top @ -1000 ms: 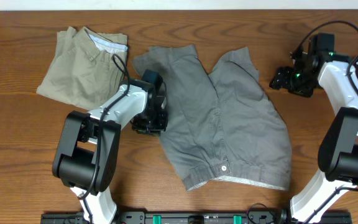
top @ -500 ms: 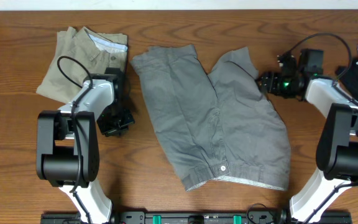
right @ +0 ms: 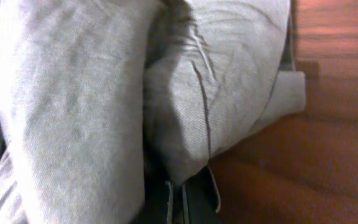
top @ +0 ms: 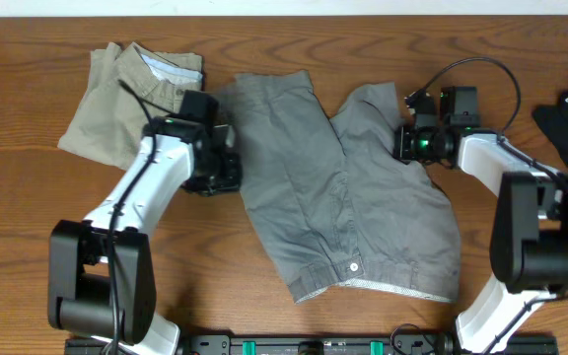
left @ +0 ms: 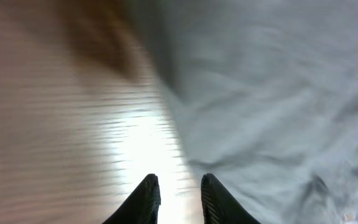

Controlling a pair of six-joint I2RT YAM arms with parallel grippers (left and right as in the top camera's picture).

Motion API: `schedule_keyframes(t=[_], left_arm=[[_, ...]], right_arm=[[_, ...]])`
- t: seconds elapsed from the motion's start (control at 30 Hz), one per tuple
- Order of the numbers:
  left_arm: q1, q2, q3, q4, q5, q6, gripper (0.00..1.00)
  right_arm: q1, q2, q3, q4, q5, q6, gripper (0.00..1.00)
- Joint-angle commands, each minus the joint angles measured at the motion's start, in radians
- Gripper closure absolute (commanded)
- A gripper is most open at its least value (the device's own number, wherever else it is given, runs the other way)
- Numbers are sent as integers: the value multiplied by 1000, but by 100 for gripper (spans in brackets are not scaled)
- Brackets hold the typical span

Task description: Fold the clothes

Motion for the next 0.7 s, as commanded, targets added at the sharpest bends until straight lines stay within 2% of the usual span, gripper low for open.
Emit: schedule_keyframes(t=[0.0, 0.17, 0.27, 0.43, 0.57, 0.6, 0.63, 0.67], left_arm=[[-64, 32, -17, 27, 42, 105, 72], [-143, 103, -30, 94, 36, 122, 67], [-179, 156, -30, 108, -22, 121, 67], [-204, 237, -30, 77, -136, 119, 67], [-191, 255, -30, 63, -277, 65, 68], [-184, 254, -27, 63, -307, 50, 68], [-175, 254, -21, 63, -328, 45, 68], [-163, 254, -15, 63, -340, 45, 68]], right_arm=[[-21, -179, 53, -60, 237, -21, 99], [-23, -362, 59, -121, 492, -35, 99], [-23, -420, 59, -139, 589, -35, 97], [-39, -415, 59, -127, 650, -34, 95], [-71, -368, 59, -74, 646, -34, 95], [-77, -354, 59, -58, 642, -34, 92], [-84, -334, 59, -41, 641, -34, 77], [-90, -317, 59, -30, 638, -35, 52]])
